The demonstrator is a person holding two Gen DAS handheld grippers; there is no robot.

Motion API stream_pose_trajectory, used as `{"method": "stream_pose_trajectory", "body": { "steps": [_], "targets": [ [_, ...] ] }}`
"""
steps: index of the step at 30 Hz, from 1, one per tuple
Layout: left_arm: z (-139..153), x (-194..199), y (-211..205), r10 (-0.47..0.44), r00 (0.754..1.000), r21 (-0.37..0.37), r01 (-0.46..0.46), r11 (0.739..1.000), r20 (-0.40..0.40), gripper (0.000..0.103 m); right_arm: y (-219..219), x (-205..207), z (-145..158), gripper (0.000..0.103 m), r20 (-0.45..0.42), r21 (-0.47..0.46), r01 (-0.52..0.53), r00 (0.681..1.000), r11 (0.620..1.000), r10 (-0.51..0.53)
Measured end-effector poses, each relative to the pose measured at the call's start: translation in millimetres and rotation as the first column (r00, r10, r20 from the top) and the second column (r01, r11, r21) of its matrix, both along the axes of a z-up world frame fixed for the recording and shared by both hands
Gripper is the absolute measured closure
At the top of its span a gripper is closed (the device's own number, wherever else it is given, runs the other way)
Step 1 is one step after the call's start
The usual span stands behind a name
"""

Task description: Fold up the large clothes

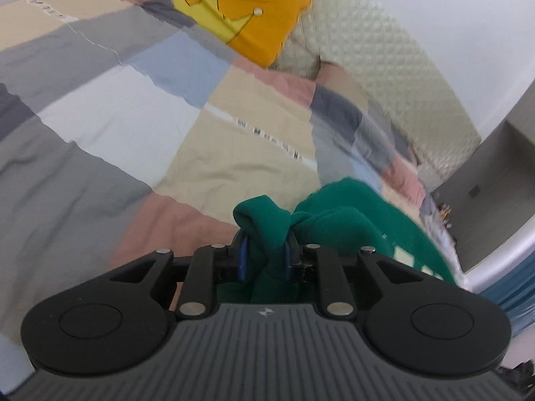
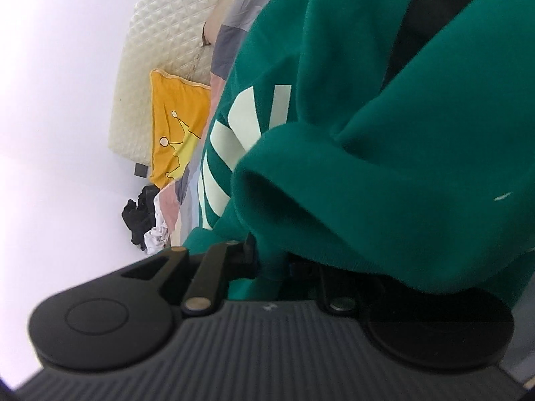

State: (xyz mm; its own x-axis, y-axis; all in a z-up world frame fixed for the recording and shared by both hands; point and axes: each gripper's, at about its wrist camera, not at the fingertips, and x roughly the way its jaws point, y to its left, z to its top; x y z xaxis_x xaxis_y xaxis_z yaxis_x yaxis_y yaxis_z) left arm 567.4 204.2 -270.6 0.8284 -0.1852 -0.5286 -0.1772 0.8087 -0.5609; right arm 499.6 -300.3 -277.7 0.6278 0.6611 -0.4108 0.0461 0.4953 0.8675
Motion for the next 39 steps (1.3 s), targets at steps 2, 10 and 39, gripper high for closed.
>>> {"method": "stream_pose_trajectory", "body": {
  "steps": [2,10,39],
  "targets": [
    [-5,2,0,-0.008,1.000,0.012,0.008,1.000,0.002,0.079,4,-3,5,0.085,0.009,-0.024,-0.007,1.000,1.000,0.008],
    [10,-33,19,0.020,1.000,-0.129,-0.017,0.991,0.019,0.026,25,-11,24,0.058,0.080,-0.089,-0.041,0.996,0.995,0.048],
    [-10,-80,35,0.041,0.996,-0.327,-0.065,0.943,-0.079,0.018,99,-98,48,0.092,0.156,-0.373,-0.262,0.928,0.890,0.339]
  ]
}}
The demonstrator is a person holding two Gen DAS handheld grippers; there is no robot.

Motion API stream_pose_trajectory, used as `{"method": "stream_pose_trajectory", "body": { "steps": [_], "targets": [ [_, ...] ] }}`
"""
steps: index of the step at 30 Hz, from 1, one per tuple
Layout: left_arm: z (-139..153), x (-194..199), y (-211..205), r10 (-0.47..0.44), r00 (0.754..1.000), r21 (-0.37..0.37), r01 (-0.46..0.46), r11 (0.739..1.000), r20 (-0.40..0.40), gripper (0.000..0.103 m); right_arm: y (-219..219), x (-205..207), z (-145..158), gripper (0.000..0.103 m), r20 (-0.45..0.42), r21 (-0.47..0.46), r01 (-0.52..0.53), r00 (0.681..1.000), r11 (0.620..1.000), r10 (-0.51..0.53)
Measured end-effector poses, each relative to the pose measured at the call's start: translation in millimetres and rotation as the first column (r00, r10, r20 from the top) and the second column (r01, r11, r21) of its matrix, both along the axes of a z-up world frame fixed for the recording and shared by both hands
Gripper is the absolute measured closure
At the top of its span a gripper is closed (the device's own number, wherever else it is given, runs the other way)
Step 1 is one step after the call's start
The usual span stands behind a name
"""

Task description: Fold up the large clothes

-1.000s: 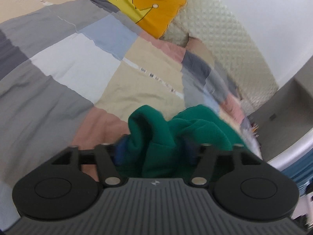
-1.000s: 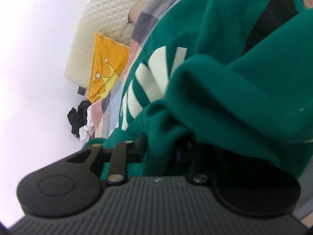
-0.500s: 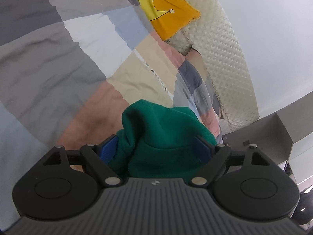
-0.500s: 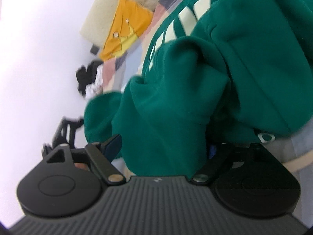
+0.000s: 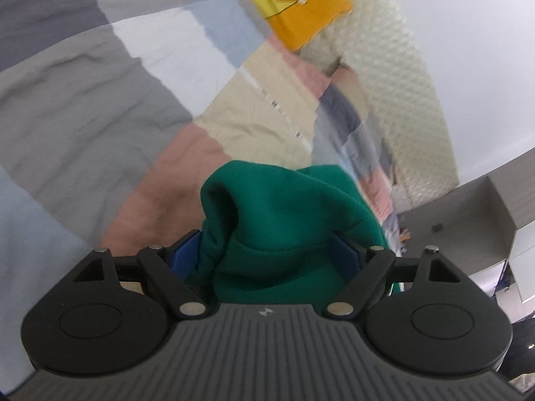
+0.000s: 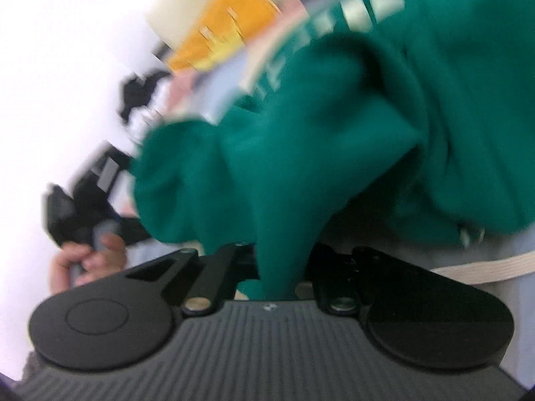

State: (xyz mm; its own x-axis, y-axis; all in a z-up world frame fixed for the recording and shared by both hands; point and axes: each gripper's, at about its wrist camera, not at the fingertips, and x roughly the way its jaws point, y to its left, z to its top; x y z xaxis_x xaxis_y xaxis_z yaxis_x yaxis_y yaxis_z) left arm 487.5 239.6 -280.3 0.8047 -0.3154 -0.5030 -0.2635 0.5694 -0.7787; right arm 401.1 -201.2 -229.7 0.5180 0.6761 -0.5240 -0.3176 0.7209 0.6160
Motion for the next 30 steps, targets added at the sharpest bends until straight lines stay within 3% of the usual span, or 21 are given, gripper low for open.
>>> {"method": "stream_pose_trajectory", "body": {
  "steps": [5,9,12,16,18,22,24,28,29,30],
  "targets": [
    [32,-30,24,0.060,0.994,-0.041,-0.057,0.998,0.087,0.017,-36,-28,49,0.093,0.128,0.076,0.012,0.992,0.997,-0.021],
    [62,-60,36,0.090,0.983,-0.037,-0.085,0.996,0.162,0.017,-55,-63,61,0.093,0.124,0.074,0.021,0.992,0.997,-0.030],
    [74,-78,33,0.067,0.982,-0.018,-0.065,0.998,0.177,0.017,-64,-92,63,0.093,0.116,0.009,0.027,0.993,1.000,-0.028],
    [75,-87,12,-0.002,0.988,0.028,-0.002,1.000,0.156,0.017,-77,-112,67,0.093,0.067,-0.057,0.067,0.996,0.996,-0.063],
    [69,-83,-5,-0.051,0.990,0.050,0.045,0.998,0.132,0.017,-94,-115,64,0.093,-0.014,-0.074,0.133,0.991,0.988,-0.135],
    [47,-66,-47,-0.161,0.987,0.100,0.157,0.982,0.025,0.017,-106,-114,42,0.090,-0.147,-0.142,0.166,0.971,0.976,-0.187],
    [32,-61,-61,-0.184,0.982,0.112,0.186,0.976,-0.031,0.017,-111,-112,34,0.082,-0.211,-0.124,0.194,0.953,0.973,-0.217],
    [8,-55,-79,-0.225,0.969,0.113,0.235,0.965,-0.098,0.017,-126,-115,34,0.031,-0.189,-0.141,0.309,0.924,0.941,-0.332],
    [4,-52,-82,-0.232,0.967,0.106,0.243,0.964,-0.107,0.017,-130,-115,34,0.025,-0.180,-0.128,0.341,0.915,0.931,-0.360],
    [-1,-54,-84,-0.239,0.965,0.095,0.249,0.964,-0.111,0.017,-136,-115,34,0.025,-0.175,-0.109,0.373,0.905,0.921,-0.387]
  ]
}}
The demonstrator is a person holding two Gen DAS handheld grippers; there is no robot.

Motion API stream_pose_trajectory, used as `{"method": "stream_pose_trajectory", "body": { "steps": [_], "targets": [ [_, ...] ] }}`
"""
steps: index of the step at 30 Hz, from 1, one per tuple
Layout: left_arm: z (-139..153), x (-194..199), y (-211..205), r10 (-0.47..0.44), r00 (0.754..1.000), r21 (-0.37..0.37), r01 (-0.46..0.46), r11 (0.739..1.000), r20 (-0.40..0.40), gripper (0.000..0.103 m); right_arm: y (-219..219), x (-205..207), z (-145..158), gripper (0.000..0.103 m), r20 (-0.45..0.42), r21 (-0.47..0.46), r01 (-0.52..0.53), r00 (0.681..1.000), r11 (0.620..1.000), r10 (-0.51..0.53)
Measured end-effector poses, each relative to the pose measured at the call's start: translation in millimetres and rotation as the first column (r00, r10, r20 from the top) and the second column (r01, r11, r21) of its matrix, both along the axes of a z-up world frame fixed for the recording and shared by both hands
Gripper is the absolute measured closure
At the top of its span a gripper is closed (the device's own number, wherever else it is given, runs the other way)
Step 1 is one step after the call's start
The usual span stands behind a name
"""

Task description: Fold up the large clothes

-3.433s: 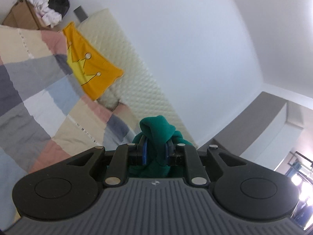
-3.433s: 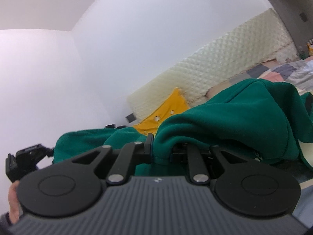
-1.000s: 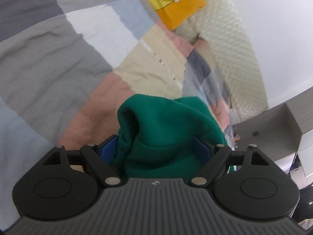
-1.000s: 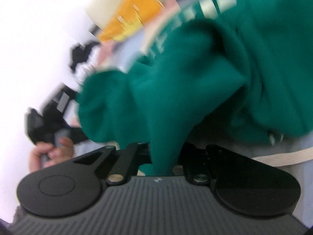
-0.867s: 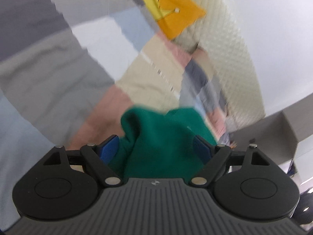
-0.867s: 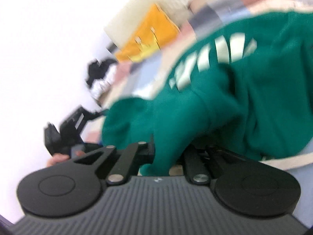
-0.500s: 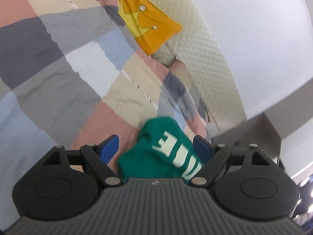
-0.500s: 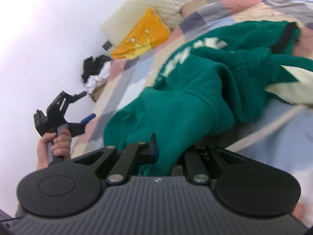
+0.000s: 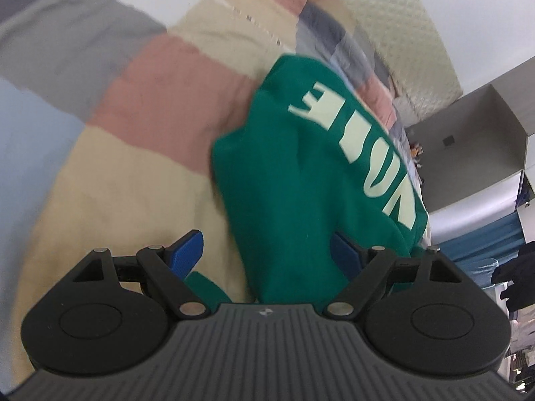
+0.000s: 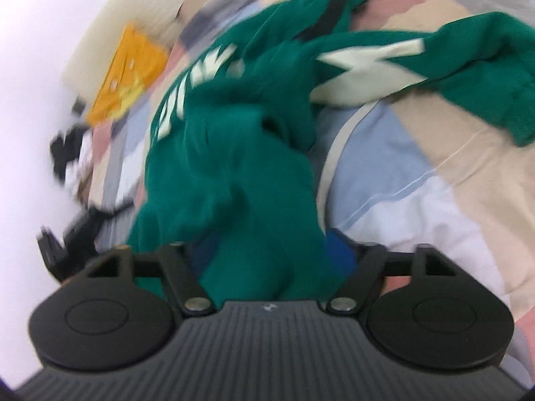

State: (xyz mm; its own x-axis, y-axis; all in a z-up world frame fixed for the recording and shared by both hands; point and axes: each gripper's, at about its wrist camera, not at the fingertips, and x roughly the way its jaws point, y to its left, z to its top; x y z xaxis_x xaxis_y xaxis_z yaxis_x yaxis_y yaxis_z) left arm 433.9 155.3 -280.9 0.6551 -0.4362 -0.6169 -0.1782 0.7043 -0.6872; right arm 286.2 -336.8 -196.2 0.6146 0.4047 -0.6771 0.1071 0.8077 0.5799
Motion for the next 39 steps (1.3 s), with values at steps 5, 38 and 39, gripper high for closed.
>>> {"method": "stream_pose_trajectory", "body": {
  "steps": [5,38,39],
  "targets": [
    [-23,14,-19,-0.036,0.998,-0.047,0.034,0.998,-0.049,0.017,-10,17,-7,0.025,0.064,0.077,0.091,0.993,0.993,-0.096],
    [-5,32,-37,-0.078,0.996,-0.030,0.079,0.996,0.031,0.094,22,63,-31,0.088,0.193,0.070,-0.108,0.977,0.992,0.093],
    [3,27,-33,-0.061,0.996,-0.051,0.064,0.997,0.060,0.095,22,59,-24,0.088,0.226,0.072,-0.119,0.969,0.990,0.100]
  ]
}}
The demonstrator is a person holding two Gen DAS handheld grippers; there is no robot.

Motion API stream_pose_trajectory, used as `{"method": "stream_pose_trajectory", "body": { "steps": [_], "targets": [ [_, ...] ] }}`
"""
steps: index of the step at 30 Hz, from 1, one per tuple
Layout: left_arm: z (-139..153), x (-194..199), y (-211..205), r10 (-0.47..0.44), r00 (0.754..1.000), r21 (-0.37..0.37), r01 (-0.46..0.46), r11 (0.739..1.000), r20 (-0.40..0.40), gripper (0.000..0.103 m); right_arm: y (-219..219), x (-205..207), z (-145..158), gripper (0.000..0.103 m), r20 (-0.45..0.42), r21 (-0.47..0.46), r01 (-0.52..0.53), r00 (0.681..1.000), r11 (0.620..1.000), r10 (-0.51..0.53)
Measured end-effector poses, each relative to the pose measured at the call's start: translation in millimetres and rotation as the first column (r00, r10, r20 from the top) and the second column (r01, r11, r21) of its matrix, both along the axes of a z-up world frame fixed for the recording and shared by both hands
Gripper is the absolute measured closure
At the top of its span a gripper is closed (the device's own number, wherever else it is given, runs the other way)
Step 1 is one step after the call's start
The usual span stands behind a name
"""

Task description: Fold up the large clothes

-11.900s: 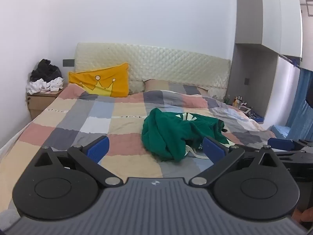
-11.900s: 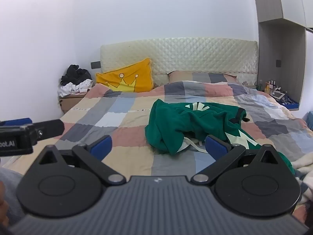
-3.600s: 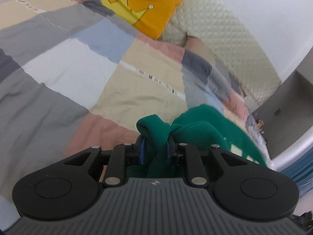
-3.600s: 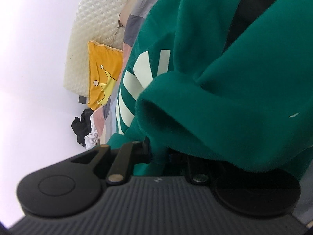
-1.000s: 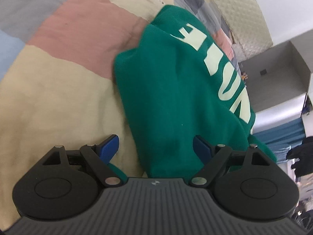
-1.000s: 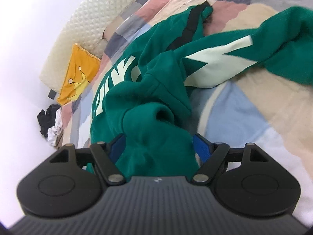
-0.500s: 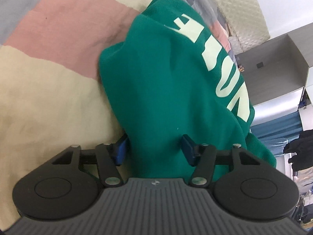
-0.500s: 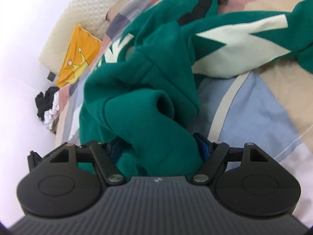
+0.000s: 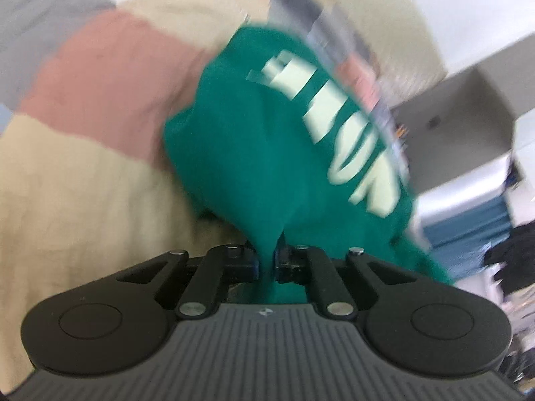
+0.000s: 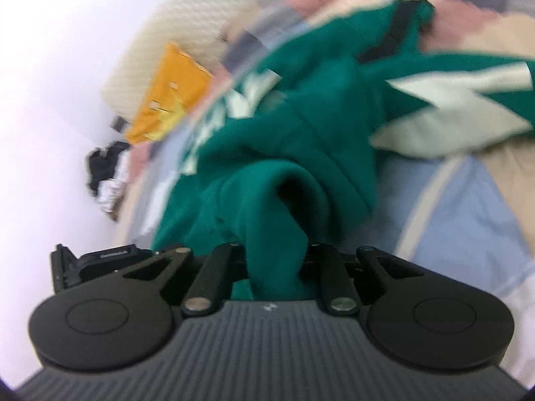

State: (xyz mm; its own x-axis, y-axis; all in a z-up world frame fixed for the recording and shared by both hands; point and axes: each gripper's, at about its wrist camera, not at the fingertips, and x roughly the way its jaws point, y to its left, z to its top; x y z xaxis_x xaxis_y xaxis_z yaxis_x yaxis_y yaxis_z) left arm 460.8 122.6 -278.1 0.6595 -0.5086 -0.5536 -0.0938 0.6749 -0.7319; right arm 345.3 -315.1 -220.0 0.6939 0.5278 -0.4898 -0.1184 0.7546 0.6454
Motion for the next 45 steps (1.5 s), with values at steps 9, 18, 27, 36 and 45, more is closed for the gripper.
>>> {"method": "stream_pose_trajectory", "body": {
  "steps": [9,18,27,36,45],
  "targets": [
    [95,-45,30,0.101,0.969,-0.131,-0.072,0.989,0.226,0.099,-5,-26,76,0.091,0.253,0.057,-0.085,0.965,0.995,0.068],
    [192,-82,21,0.155,0.923,-0.176,-0.097,0.980,0.351,0.099,-5,-48,193,0.091,0.452,-0.066,-0.129,0.880,0.990,0.144],
    [310,-141,18,0.214,0.846,-0.189,-0.137,0.972,0.489,0.099,-7,-76,297,0.092,0.591,-0.104,-0.127,0.790,0.986,0.164],
    [445,-219,33,0.243,0.737,-0.111,-0.225,0.968,0.630,0.099,9,-114,381,0.092,0.693,-0.078,-0.194,0.695,0.978,0.193],
    [569,-272,50,0.223,0.627,-0.007,-0.327,0.945,0.746,0.099,37,-128,459,0.092,0.772,-0.071,-0.227,0.605,0.971,0.197]
  ]
}}
